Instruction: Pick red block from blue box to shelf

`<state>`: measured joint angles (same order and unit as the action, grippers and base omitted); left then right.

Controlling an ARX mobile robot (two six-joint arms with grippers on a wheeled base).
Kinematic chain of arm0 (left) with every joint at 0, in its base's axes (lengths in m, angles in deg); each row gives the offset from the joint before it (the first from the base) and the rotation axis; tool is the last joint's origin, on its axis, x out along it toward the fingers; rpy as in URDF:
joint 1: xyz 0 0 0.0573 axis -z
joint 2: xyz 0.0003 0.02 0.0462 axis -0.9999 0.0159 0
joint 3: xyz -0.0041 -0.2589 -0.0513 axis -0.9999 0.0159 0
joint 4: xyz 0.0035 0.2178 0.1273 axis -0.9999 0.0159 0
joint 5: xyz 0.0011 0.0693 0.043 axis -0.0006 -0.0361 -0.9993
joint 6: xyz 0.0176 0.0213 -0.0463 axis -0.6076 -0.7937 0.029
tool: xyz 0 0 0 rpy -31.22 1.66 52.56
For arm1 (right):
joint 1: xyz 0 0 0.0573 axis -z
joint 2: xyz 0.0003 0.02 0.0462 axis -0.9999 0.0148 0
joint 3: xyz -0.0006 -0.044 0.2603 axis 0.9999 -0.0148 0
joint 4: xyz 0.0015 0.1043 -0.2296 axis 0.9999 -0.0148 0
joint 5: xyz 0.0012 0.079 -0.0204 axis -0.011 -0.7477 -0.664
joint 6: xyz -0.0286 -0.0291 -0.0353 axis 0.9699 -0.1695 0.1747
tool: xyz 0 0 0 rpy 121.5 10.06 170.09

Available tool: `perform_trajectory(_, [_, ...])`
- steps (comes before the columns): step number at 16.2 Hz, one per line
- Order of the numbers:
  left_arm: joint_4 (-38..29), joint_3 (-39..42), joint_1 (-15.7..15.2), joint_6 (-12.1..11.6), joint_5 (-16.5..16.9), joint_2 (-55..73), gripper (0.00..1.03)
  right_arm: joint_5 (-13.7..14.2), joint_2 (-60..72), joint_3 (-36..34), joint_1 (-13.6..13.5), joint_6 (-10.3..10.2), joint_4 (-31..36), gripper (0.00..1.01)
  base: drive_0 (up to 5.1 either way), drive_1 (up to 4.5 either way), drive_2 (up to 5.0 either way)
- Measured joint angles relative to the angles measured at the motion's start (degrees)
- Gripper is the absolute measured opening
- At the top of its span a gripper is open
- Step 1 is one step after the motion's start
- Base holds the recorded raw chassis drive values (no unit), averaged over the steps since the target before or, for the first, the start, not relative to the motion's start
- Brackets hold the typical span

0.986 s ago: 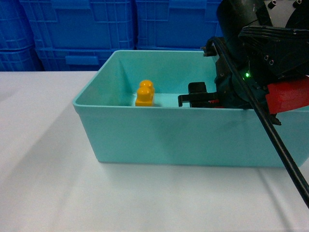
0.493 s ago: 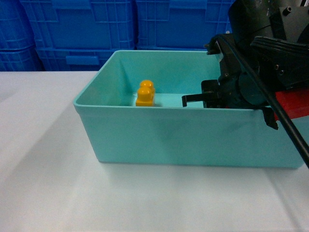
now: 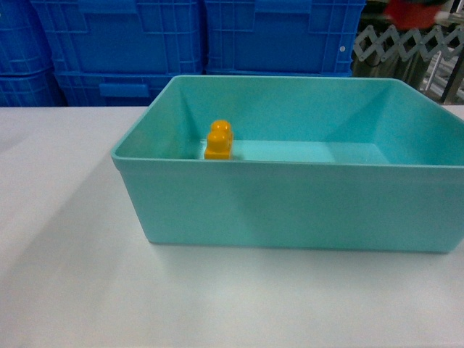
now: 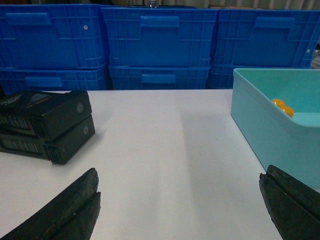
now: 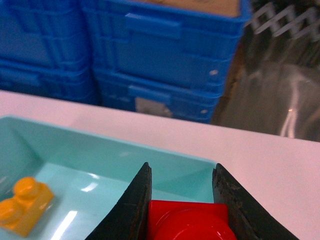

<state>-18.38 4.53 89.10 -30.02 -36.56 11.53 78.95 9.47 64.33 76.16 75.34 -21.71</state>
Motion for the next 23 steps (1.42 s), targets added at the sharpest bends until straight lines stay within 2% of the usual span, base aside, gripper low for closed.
perform_trajectory(1, [0.02, 0.0, 0.0, 0.0, 0.0, 0.0, 0.98, 0.59, -5.79, -4.07, 3.19, 0.96, 0.68, 0.3, 0.0, 0.0, 0.0])
perform_trajectory(3, [0.02, 0.0, 0.0, 0.0, 0.0, 0.0, 0.98, 3.98, -19.85, -14.64, 9.07, 3.3, 1.2, 0.3, 0.0, 0.0, 0.0])
perform_trajectory(4, [0.0, 0.0, 0.0, 0.0, 0.02, 0.0, 0.98, 4.09, -28.04, -19.82, 10.01, 3.32, -1.79, 0.3, 0.0, 0.0, 0.0])
perform_trajectory(6, [0.0, 0.0, 0.0, 0.0, 0.0, 0.0, 0.98, 3.67, -42.95, -28.85, 7.78, 3.58, -5.38, 0.3, 0.0, 0.0, 0.0])
perform_trajectory(8, [0.02, 0.0, 0.0, 0.0, -0.02, 0.0, 0.98, 5.35, -52.06, -34.62, 7.52, 2.56, -8.2, 0.3, 0.0, 0.0, 0.0])
perform_trajectory(10, [0.02, 0.0, 0.0, 0.0, 0.04, 0.0, 0.98, 6.14, -54.47, -36.83, 9.29, 0.44, -9.16, 0.3, 0.0, 0.0, 0.0])
perform_trajectory(12, [0.02, 0.0, 0.0, 0.0, 0.02, 0.0, 0.98, 6.78, -53.7, -37.07, 11.32, -1.75, -7.15, 0.3, 0.0, 0.0, 0.0])
perform_trajectory(14, [0.02, 0.0, 0.0, 0.0, 0.0, 0.0, 0.98, 6.88, -52.11, -36.96, 12.07, -3.28, -5.68, 0.3, 0.0, 0.0, 0.0])
perform_trajectory(20, [0.02, 0.0, 0.0, 0.0, 0.0, 0.0, 0.98, 4.76, -53.75, -36.26, 12.81, -3.32, -3.23, 0.3, 0.0, 0.0, 0.0])
perform_trajectory(22, [0.02, 0.0, 0.0, 0.0, 0.02, 0.0, 0.98, 2.14, -56.06, -36.17, 13.33, -2.82, -3.56, 0.3, 0.0, 0.0, 0.0])
perform_trajectory(23, [0.02, 0.0, 0.0, 0.0, 0.0, 0.0, 0.98, 1.99, -56.17, -36.17, 13.27, -2.62, -3.54, 0.3, 0.0, 0.0, 0.0])
